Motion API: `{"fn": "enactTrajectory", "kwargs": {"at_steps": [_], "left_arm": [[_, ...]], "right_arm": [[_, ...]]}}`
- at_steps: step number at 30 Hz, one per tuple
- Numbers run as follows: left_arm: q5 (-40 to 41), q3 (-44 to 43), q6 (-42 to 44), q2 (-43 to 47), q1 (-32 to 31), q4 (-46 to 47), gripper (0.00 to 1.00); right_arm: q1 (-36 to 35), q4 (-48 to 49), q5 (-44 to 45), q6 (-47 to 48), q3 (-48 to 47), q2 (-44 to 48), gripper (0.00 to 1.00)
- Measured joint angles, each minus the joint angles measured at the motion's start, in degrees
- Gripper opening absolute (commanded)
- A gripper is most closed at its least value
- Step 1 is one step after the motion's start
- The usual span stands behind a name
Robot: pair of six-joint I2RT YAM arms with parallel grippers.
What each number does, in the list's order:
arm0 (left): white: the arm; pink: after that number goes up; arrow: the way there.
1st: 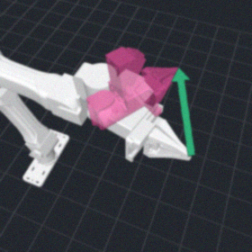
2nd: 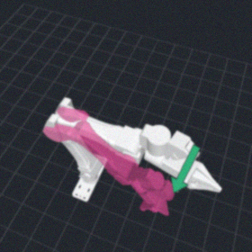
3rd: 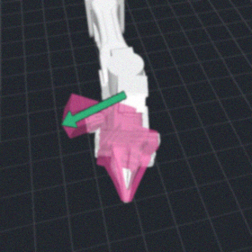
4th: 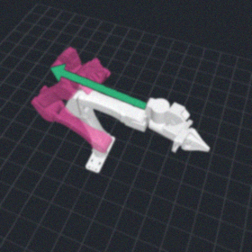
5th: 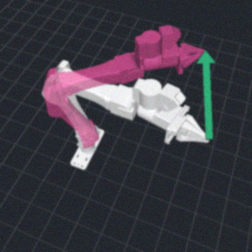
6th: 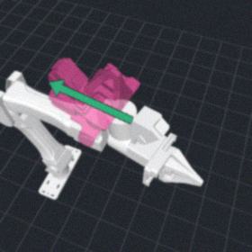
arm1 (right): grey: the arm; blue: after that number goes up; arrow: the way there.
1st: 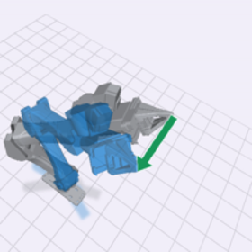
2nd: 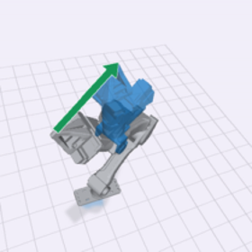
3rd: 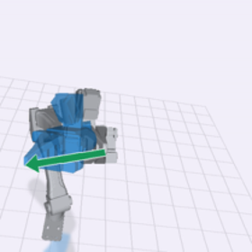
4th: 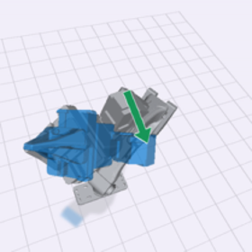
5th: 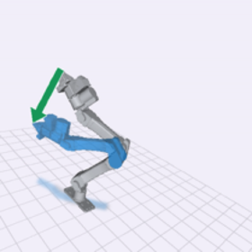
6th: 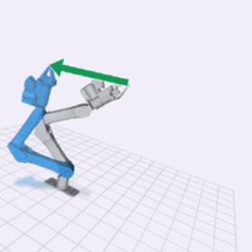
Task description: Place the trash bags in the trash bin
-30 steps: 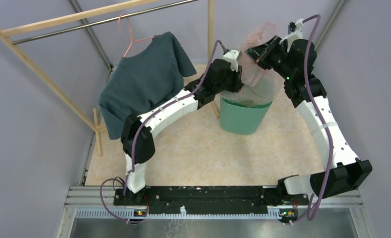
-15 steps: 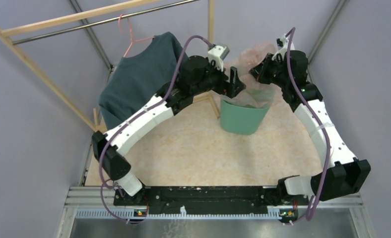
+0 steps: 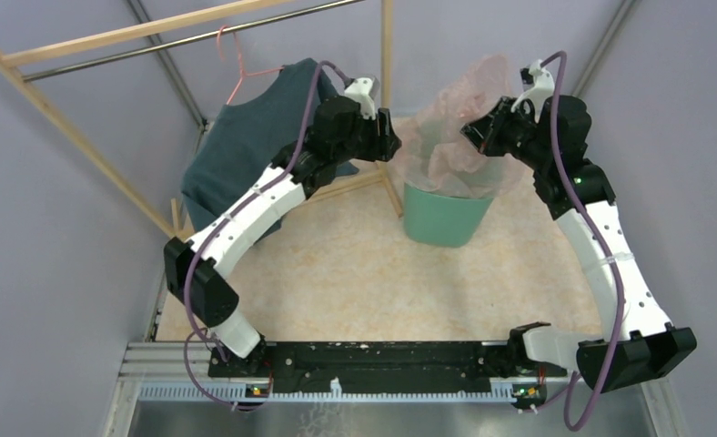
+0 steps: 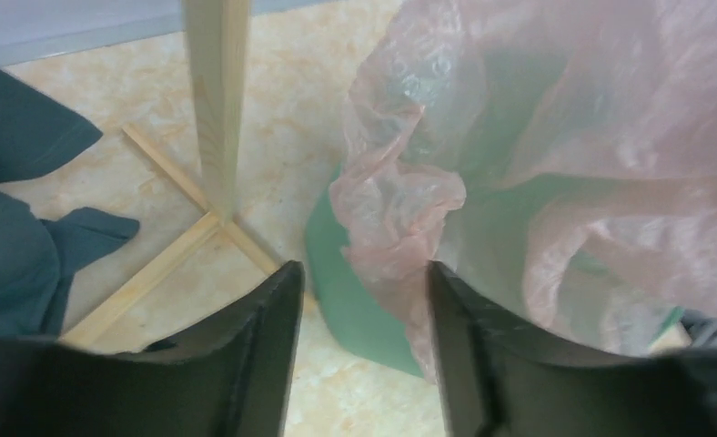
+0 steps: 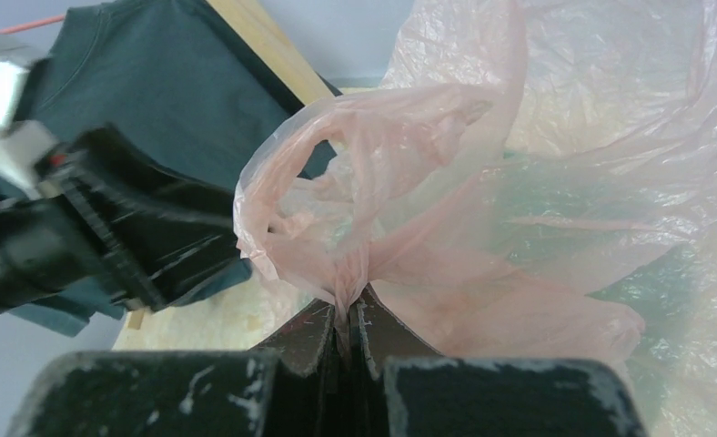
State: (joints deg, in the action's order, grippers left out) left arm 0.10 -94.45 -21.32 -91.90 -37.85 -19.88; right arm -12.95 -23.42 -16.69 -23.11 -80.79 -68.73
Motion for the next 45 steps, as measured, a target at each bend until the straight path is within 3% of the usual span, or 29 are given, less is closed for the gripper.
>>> {"fn": "enactTrajectory", "kwargs": {"at_steps": [5,15,23,27,29,35,45], "left_arm": [[-2.8,-3.0,-0.7,-6.4,-1.7,-0.6,0.15],[-0.2,-10.3,0.0,-12.8,-12.0,1.2,0.15],[1.7,-5.0,-0.3,-13.8,-10.9,0.2,0.51],[2.1,-1.2,1.1,-8.5,-10.7,-0.9,0.77],[2.1,0.9,1.6,-4.0,-10.8,-1.3,0.85],[1.4,4.3,1.7,11.5,-10.8,-0.2,0.91],[3.7,13.1,1.4,24.4,-10.8,-0.2,0.95]], "right_arm": [[0.0,-0.9,-1.4,0.0,0.0,0.0,0.0],[0.0,0.2,-4.8,-1.2,0.9,-0.6,0.0],[0.0,-2.1,-8.9,-1.8,1.7,-5.6,0.0],[-0.1,-8.9,-9.7,0.5,-0.4,-8.4,0.0],[-0.6,-12.8,-10.0,2.4,-3.1,-10.6,0.0],[-5.0,-21.5,-6.6,7.4,-7.6,-17.0,0.0],[-7.4,-27.5,-4.3,11.2,-2.1,-20.7,0.0]]}}
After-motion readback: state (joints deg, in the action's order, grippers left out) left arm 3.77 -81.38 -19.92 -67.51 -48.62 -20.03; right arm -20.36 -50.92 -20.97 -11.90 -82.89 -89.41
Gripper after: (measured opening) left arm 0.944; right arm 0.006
